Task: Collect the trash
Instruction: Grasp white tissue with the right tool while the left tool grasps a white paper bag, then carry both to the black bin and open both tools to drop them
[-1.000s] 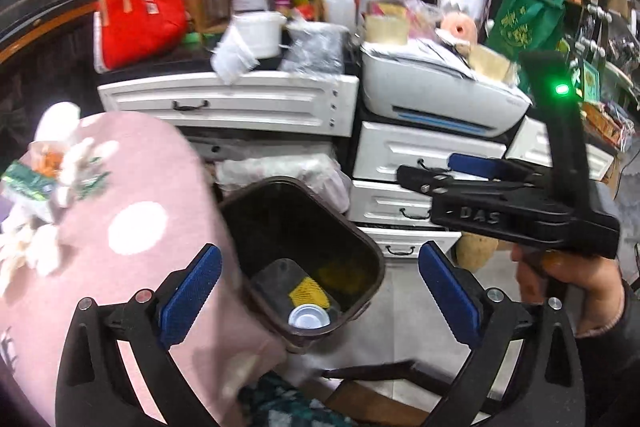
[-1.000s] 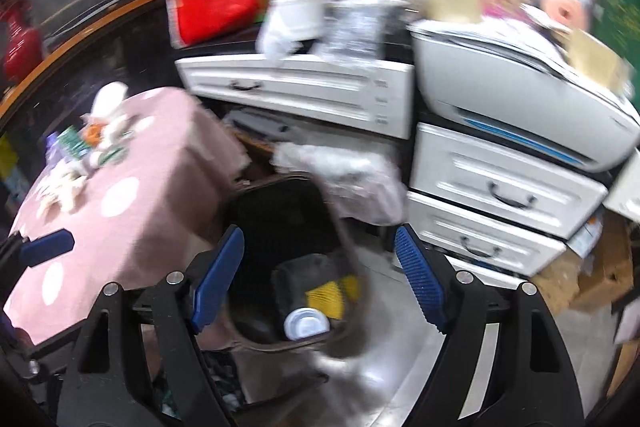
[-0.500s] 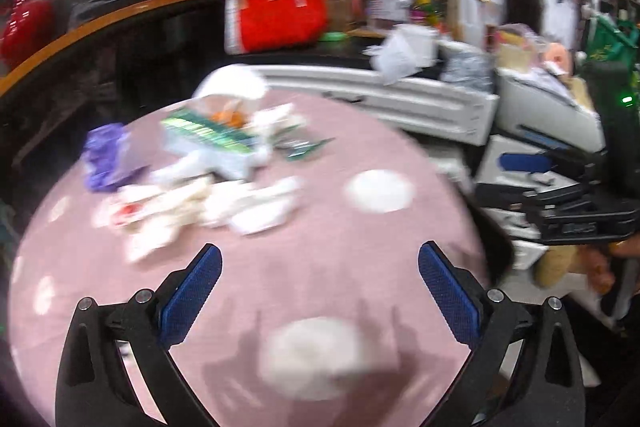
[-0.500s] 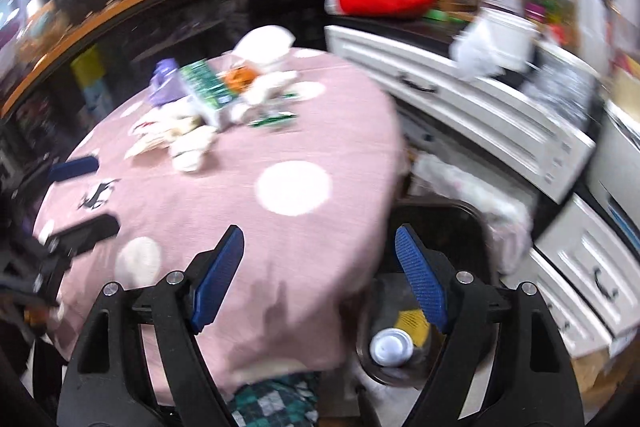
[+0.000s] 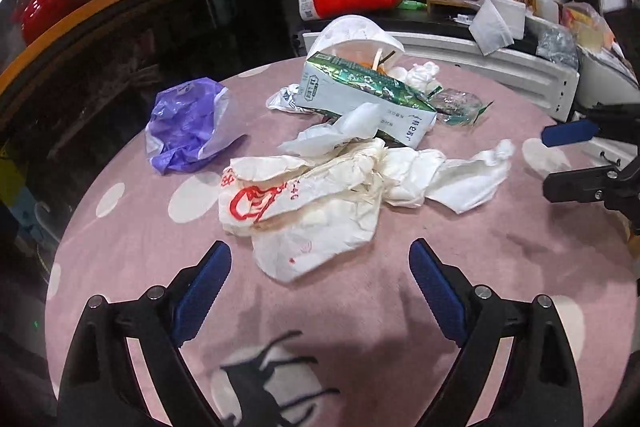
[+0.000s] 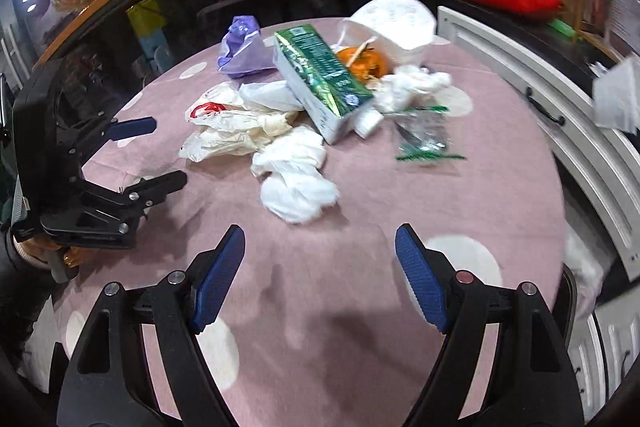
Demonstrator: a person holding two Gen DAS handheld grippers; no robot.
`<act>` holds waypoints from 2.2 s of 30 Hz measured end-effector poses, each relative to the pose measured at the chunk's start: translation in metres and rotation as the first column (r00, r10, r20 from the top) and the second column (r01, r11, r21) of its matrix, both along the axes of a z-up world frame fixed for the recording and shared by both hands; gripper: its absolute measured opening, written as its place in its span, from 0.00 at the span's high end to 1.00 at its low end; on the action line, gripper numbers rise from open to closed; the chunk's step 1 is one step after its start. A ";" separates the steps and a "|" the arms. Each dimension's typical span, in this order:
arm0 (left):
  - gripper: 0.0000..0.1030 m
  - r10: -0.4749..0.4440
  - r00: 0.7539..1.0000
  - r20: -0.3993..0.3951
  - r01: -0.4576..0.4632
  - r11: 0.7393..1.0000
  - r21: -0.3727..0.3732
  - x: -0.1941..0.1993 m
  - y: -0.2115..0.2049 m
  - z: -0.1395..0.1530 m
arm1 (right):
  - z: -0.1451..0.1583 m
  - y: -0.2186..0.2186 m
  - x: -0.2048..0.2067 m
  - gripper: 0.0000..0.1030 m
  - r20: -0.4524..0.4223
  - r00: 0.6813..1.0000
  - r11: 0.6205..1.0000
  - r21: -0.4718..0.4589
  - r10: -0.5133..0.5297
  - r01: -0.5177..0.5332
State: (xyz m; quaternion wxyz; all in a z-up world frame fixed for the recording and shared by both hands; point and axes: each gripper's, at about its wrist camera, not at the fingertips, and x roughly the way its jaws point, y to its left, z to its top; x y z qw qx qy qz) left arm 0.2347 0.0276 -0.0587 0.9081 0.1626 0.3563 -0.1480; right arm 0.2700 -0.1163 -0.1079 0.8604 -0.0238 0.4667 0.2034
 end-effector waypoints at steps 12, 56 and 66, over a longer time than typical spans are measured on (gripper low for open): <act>0.51 -0.007 0.999 -0.049 0.008 0.999 0.033 0.031 -0.012 -0.019 | -0.029 0.035 0.041 0.80 -0.046 0.998 0.997 -0.060 0.041 -0.044; 0.96 -0.135 0.989 0.053 0.145 0.932 -0.332 -0.101 -0.113 0.059 | 0.056 -0.160 -0.150 0.95 0.139 0.940 0.948 0.120 -0.311 0.296; 0.96 -0.287 0.956 0.055 0.287 0.886 -0.364 -0.110 -0.189 0.063 | 0.004 -0.248 -0.148 0.95 -0.023 0.848 0.845 0.070 -0.530 0.530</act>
